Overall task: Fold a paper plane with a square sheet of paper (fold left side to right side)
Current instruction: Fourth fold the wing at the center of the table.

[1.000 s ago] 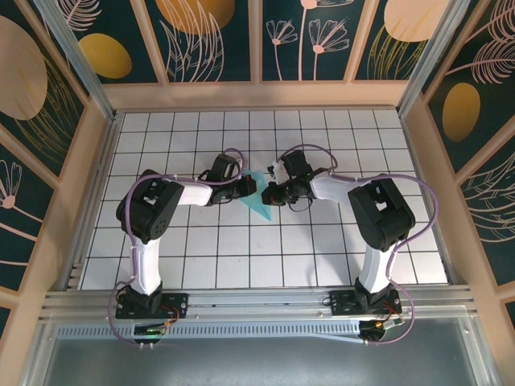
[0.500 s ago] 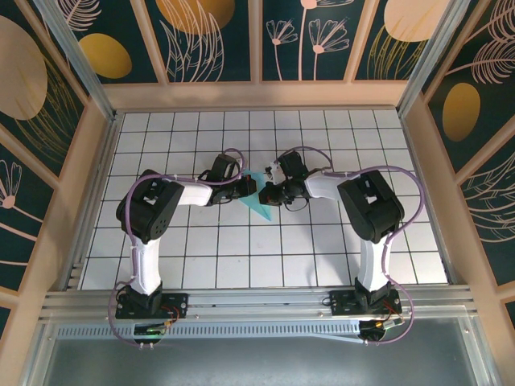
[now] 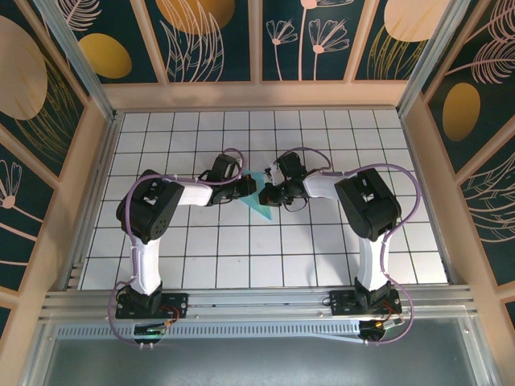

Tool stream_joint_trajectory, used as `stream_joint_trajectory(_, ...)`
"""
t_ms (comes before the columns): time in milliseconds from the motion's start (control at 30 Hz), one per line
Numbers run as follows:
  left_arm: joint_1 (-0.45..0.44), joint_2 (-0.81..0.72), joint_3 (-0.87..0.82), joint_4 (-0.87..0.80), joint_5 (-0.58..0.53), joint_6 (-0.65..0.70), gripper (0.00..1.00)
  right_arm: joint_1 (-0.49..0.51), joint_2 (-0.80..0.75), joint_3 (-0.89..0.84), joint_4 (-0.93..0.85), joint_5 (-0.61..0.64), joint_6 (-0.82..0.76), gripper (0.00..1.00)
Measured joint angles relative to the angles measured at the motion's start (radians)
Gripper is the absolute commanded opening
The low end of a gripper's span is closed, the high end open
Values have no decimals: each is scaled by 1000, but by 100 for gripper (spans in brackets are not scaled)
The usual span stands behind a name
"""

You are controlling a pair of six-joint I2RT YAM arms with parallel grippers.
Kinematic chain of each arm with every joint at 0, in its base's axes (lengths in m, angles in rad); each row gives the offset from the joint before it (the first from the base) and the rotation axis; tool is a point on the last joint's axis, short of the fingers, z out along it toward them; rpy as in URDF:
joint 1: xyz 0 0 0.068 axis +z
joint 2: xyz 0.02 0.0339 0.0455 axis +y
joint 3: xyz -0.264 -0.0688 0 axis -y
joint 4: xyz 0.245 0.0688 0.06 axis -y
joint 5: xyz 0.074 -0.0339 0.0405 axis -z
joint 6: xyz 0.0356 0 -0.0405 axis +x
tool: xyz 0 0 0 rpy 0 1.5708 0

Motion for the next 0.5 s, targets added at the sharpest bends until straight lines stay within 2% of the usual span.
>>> stream_joint_trajectory(500, -4, 0, 1, -1, -17, -19, 0, 10, -53, -68, 9, 8, -14, 0)
